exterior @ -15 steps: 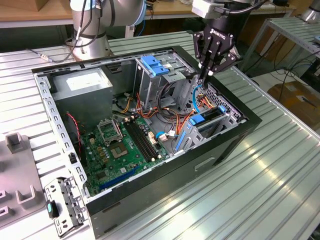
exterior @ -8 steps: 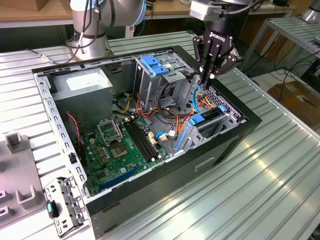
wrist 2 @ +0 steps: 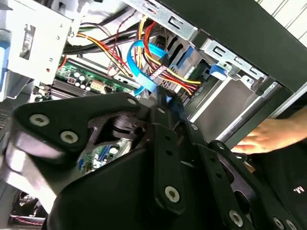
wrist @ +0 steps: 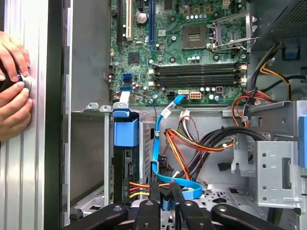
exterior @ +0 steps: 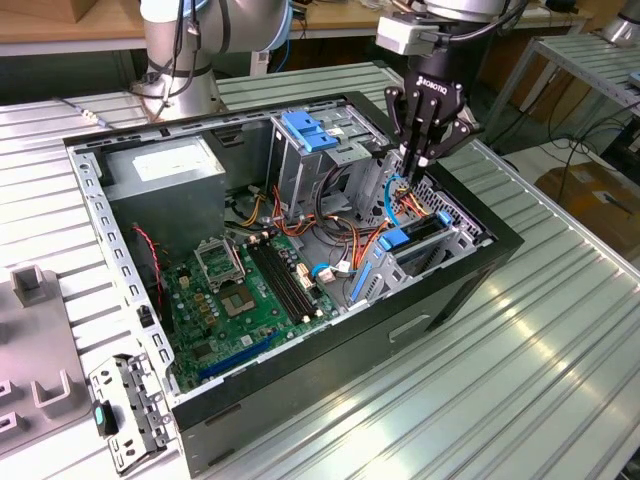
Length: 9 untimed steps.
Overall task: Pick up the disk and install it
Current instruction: 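Insert the second disk wire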
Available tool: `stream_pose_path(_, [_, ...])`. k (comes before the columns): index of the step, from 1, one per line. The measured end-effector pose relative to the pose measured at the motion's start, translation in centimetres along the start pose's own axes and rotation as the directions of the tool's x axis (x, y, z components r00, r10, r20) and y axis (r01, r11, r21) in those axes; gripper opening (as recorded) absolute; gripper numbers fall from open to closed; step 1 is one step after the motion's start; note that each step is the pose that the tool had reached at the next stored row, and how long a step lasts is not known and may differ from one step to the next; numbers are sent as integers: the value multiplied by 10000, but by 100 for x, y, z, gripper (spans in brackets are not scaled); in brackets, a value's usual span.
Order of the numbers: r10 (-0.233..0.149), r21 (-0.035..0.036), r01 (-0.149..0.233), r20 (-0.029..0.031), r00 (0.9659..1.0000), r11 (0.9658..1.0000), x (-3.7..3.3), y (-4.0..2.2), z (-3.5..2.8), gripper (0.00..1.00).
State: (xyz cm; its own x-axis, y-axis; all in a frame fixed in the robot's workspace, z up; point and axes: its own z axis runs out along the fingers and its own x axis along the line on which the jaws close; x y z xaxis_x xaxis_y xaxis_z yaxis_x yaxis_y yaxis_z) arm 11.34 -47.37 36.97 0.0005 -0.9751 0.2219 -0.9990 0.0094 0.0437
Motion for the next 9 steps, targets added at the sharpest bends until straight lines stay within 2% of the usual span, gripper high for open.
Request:
stream_pose_path(1, [3,0,-3,-46,10000,10000,-1,-1,6,16])
stream_pose_path(4, [11,0,-11,-243,9997,10000,-8,-4,37,16])
stream_pose_path(5, [13,0,-13,-287,9996,10000,-10,-4,46,16])
stream_pose_path(7, [14,0,-14,-327,9995,10000,-14,-5,63,16])
stream_pose_path(9, [15,0,-15,-330,9995,10000,-15,-5,66,16])
